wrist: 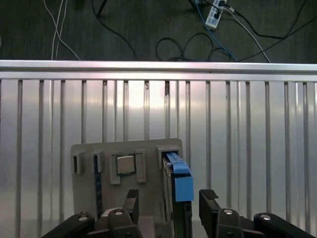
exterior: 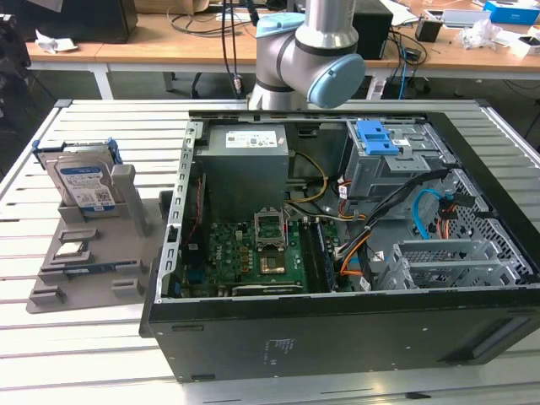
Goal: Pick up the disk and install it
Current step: 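Pick up the disk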
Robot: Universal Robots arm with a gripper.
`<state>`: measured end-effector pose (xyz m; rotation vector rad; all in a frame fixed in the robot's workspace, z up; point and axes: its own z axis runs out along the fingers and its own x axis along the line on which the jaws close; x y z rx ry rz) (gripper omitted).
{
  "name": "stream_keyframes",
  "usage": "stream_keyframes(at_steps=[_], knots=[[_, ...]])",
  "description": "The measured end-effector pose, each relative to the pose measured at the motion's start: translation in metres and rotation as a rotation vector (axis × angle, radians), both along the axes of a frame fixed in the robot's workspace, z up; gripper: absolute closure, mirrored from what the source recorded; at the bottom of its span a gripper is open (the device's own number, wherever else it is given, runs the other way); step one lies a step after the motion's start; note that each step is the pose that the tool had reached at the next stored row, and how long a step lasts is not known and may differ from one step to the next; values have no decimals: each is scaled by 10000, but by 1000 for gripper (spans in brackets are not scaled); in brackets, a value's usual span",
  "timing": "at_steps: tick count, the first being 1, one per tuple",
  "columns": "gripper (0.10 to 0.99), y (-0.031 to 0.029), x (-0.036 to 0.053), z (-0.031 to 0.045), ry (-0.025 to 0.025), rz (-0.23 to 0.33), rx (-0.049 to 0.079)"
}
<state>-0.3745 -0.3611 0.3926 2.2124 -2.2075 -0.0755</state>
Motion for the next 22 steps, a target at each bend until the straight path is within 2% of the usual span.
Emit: stream_keyframes(at_steps=[1,5,8,13,15,22], knots=[[486,38,1,0,1,0,0],[486,100,2,-9,1,-1,0],[486,143,6,-45,0,-1,-1],[486,153,12,-152,1,7,-11],[486,154,40,-220,-1,34,-52],[486,155,111,-365,2,88,-130]])
